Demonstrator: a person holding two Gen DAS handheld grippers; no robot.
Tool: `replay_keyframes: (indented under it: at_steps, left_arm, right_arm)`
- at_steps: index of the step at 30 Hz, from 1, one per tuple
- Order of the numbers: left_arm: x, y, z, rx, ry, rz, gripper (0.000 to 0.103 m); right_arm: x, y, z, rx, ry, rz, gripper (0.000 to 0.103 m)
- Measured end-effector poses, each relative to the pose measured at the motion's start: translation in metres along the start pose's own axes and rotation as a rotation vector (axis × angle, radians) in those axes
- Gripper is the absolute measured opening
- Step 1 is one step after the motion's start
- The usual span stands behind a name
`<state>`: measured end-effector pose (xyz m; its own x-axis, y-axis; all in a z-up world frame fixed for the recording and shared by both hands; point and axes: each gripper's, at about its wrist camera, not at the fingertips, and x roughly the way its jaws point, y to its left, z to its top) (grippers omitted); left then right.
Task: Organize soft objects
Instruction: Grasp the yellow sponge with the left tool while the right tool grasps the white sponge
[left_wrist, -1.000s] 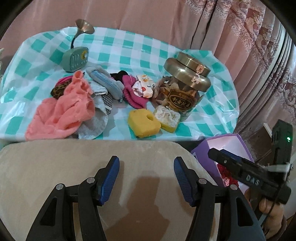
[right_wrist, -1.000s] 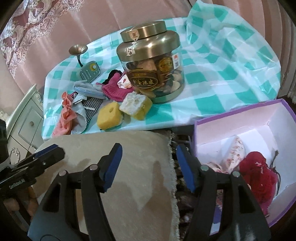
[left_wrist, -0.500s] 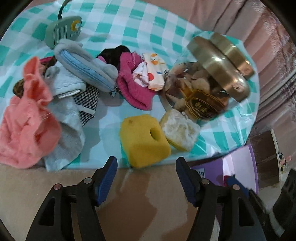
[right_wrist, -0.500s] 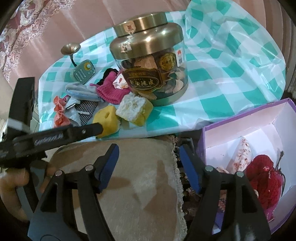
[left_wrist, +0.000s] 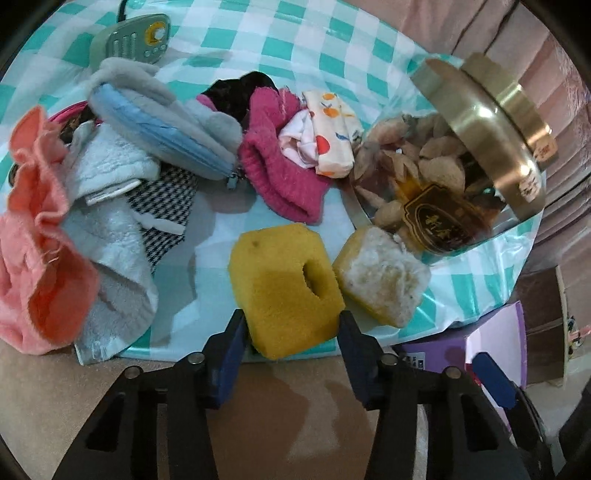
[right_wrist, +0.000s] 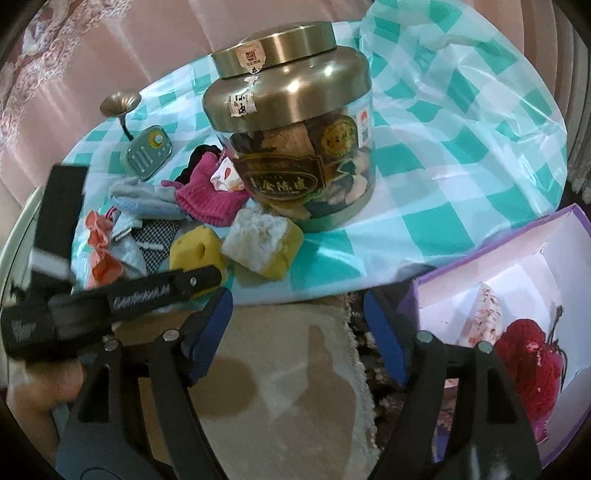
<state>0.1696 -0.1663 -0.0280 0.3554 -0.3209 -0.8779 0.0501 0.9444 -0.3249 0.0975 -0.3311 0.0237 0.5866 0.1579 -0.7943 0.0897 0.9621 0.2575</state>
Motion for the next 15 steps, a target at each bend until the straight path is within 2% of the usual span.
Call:
replay_keyframes:
  at_steps: [7,15]
  left_arm:
    - [-0.031,0.024,-0.008,-0.033,-0.089,-0.017,0.048]
    - [-0.081,0.055,-0.043,-0.041,-0.232,-0.029,0.048]
  right_arm:
    - [0.014,0.014,0.012,0.063,0.007,-0.007,0.078]
    - [0.036,0.03,0.025,0.152,0.001,-0.064,0.078]
